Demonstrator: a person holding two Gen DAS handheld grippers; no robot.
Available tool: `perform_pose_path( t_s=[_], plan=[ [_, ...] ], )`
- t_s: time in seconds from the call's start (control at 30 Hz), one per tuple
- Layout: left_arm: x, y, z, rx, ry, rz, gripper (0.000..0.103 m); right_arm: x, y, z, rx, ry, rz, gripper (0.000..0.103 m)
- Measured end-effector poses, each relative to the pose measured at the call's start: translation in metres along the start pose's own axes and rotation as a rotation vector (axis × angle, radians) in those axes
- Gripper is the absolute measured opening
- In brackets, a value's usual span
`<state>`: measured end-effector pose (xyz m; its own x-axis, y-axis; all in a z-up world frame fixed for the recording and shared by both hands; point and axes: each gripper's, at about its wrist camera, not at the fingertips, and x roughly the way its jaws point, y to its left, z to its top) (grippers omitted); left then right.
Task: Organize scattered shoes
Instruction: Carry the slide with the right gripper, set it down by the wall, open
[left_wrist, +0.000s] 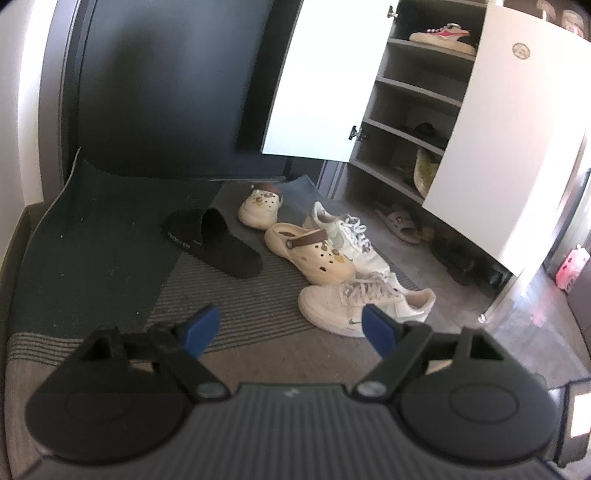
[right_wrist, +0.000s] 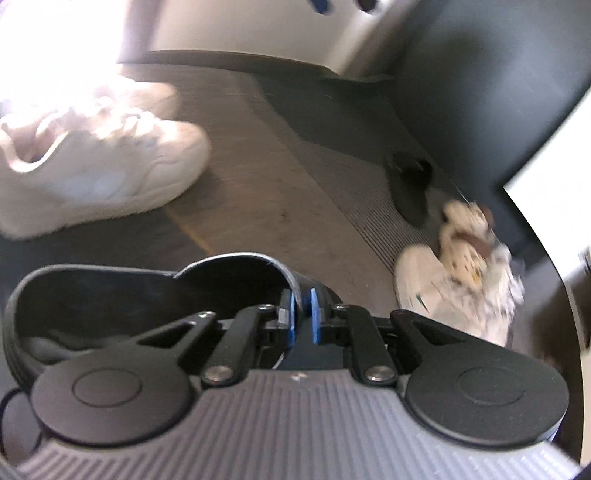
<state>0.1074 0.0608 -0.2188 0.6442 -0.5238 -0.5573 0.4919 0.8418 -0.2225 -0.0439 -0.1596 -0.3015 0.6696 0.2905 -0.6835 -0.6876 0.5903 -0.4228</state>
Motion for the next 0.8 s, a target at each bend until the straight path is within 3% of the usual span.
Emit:
perform_pose_path(
  t_s=[0.33, 0.47, 0.63, 0.8],
  plan=[
    [0.000, 0.000, 0.000, 0.010, -0.002, -0.004, 0.085, -0.011, 0.014, -0.015, -0.251, -0.048, 0.106, 0.012],
    [0.002, -0.001, -0.001, 0.018, 0.006, -0.006, 0.085, -0.006, 0.012, -0.022, -0.259, -0.042, 0.084, 0.012],
    [0.004, -0.002, -0.001, 0.016, 0.014, -0.010, 0.085, -0.001, 0.020, -0.037, -0.410, -0.083, 0.079, 0.011],
    [0.003, -0.004, -0.002, 0.031, 0.017, -0.015, 0.085, 0.006, 0.019, -0.037, -0.389, -0.081, 0.103, 0.012]
  ],
)
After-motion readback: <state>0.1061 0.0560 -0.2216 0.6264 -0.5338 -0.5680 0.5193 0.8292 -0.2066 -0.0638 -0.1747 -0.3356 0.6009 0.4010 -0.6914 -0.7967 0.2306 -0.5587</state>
